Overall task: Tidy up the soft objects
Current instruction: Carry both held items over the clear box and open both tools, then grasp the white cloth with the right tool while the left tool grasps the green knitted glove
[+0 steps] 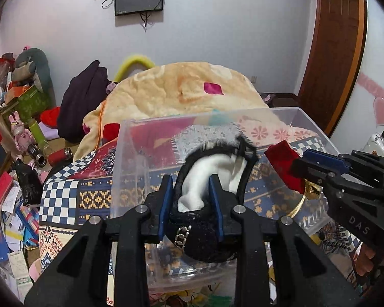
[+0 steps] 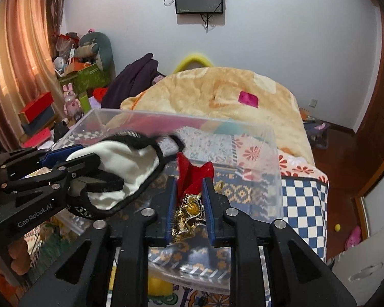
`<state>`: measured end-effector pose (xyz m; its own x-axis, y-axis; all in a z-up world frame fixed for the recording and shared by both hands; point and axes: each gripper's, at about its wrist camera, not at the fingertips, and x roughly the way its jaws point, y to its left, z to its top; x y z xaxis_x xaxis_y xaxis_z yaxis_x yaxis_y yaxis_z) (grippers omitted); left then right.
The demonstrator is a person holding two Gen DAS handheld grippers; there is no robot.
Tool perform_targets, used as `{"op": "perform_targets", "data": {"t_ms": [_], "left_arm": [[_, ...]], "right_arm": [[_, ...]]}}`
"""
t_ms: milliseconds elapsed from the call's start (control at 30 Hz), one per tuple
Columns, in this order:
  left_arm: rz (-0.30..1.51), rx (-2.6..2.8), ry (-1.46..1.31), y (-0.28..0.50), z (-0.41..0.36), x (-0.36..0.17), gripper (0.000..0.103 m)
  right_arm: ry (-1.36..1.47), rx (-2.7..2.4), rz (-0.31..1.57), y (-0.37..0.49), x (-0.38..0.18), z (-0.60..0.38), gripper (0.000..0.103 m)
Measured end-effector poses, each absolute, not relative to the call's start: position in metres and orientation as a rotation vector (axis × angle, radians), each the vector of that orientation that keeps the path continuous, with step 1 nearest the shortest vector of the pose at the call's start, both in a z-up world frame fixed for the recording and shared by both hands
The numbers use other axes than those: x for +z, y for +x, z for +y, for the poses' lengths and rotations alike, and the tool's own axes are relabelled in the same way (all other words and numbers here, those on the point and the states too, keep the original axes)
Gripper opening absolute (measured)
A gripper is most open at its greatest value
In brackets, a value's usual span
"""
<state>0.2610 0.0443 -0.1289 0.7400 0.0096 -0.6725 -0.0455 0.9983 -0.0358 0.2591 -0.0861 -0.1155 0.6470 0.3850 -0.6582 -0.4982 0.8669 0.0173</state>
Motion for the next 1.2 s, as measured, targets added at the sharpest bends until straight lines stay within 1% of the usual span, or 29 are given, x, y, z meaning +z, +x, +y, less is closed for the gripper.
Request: {"op": "perform_targets", "data": {"t_ms": [67,200,267,300,333,367,400,433,500,533,567,600,633,667,733,833,1200], "left_arm": [[0.732,0.027,-0.052,0.257,0.045,-0.127,0.030],[0.710,0.019,-0.051,0.248,0.046,-0.117,0.036],[0.690,0.015,-0.045,0.241,0.046,-0.109,0.040],[0.683,0.012,-0.042,0.238,0.045,-0.106,0.042],[0.668,0.006,-0.038,0.232,0.044,-0.101,0.046],[0.658,0.001,-0.033,0.227,0.043,-0.098,0.050],[0.647,-0.002,-0.027,0.224,0.041,-0.095,0.052],[0.633,-0.003,-0.015,0.218,0.040,-0.091,0.056],[0.605,-0.007,0.004,0.205,0.036,-0.085,0.063],[0.590,-0.016,0.008,0.195,0.035,-0.083,0.070],[0.583,-0.019,0.008,0.190,0.034,-0.081,0.080],[0.580,-0.017,0.009,0.184,0.033,-0.080,0.085],[0.571,-0.009,0.014,0.175,0.032,-0.080,0.094],[0.564,-0.002,0.019,0.170,0.032,-0.079,0.100],[0.551,0.016,0.045,0.157,0.029,-0.080,0.101],[0.556,0.017,0.069,0.144,0.025,-0.086,0.101],[0.644,0.004,-0.029,0.114,0.036,-0.136,0.101]], "right_arm": [[-0.172,0.500,0.712,0.259,-0.115,-0.086,0.025],[-0.174,0.507,0.693,0.255,-0.107,-0.090,0.027],[-0.169,0.509,0.674,0.249,-0.101,-0.094,0.038],[-0.168,0.508,0.663,0.247,-0.098,-0.095,0.041],[-0.167,0.504,0.647,0.244,-0.095,-0.097,0.047],[-0.166,0.500,0.631,0.241,-0.092,-0.099,0.050],[-0.165,0.499,0.616,0.237,-0.089,-0.102,0.050],[-0.162,0.502,0.604,0.233,-0.086,-0.105,0.052],[-0.142,0.515,0.589,0.223,-0.080,-0.112,0.062],[-0.128,0.520,0.582,0.218,-0.078,-0.114,0.069],[-0.112,0.528,0.571,0.213,-0.075,-0.118,0.073],[-0.103,0.534,0.563,0.208,-0.074,-0.121,0.074],[-0.094,0.539,0.554,0.204,-0.074,-0.124,0.076],[-0.087,0.545,0.549,0.198,-0.073,-0.126,0.079],[-0.085,0.562,0.548,0.187,-0.075,-0.128,0.081],[-0.089,0.560,0.556,0.172,-0.087,-0.130,0.081],[-0.068,0.598,0.686,0.155,-0.133,-0.126,0.081]]}}
